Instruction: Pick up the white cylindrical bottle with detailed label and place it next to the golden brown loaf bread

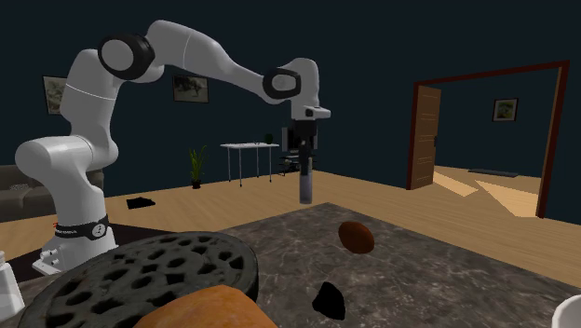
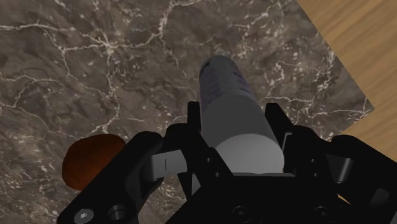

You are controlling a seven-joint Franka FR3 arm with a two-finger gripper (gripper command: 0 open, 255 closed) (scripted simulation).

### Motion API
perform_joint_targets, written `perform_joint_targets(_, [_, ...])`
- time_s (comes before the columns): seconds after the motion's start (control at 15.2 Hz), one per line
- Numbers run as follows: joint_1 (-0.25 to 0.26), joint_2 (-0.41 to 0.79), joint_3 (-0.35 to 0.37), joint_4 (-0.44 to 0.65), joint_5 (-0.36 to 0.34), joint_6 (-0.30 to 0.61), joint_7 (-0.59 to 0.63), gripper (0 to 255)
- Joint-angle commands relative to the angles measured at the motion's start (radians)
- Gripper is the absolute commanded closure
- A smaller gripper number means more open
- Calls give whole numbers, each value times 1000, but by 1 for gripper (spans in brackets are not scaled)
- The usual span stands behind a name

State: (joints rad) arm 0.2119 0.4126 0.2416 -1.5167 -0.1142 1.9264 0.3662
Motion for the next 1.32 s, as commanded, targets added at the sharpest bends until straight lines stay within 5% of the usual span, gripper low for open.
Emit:
perform_joint_targets(0.0, [0,-8,1,17,2,-25,-1,255])
perform_joint_targets(1.25, [16,-2,6,283,5,-284,-10,255])
